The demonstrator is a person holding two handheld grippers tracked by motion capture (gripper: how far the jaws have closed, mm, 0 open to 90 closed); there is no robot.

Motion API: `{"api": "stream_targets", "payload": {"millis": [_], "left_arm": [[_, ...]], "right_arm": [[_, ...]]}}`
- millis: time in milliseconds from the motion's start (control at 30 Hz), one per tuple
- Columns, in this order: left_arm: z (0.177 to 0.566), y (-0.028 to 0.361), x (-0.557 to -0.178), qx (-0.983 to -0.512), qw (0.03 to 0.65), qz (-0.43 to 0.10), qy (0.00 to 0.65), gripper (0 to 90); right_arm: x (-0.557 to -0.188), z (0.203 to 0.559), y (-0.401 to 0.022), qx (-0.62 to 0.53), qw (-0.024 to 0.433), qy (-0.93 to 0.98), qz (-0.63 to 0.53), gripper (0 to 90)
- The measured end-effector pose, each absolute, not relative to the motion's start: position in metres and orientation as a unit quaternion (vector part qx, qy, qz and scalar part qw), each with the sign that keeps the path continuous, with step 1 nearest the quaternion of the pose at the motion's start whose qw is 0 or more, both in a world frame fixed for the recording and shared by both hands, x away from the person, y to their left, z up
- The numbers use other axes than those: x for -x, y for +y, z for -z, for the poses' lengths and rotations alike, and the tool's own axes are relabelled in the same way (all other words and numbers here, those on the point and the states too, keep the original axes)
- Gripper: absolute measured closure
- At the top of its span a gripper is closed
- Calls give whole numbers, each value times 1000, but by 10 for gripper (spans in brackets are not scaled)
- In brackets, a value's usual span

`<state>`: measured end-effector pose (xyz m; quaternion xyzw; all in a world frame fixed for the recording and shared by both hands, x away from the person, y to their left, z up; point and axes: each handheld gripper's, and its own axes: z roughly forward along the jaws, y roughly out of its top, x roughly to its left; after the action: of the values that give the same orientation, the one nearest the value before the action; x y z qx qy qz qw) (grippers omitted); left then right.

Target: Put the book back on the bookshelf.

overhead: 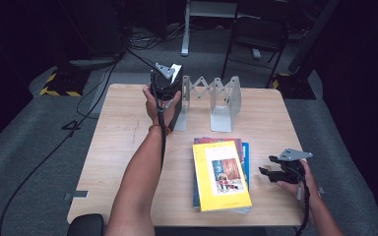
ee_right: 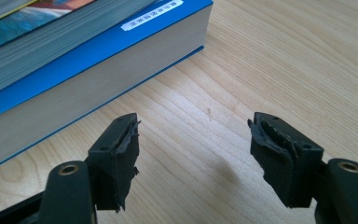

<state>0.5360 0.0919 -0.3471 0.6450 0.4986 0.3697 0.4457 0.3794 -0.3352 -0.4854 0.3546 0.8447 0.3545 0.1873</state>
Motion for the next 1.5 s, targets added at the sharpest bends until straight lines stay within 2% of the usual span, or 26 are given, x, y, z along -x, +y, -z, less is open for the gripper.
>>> {"api": "stream_targets", "payload": {"millis": [500,1267,1500], "left_arm": [[357,91,-527,-655,434,-396,475,509],[352,95,-528,-672,429,-376,472,479],[348,97,-522,-691,423,-369,455,459]], "right_arm": [[-379,485,-332,-346,187,850,-351,330],[-378,486,-329,-342,185,855,-344,329],[-378,486,-329,-343,183,855,-344,327]]}}
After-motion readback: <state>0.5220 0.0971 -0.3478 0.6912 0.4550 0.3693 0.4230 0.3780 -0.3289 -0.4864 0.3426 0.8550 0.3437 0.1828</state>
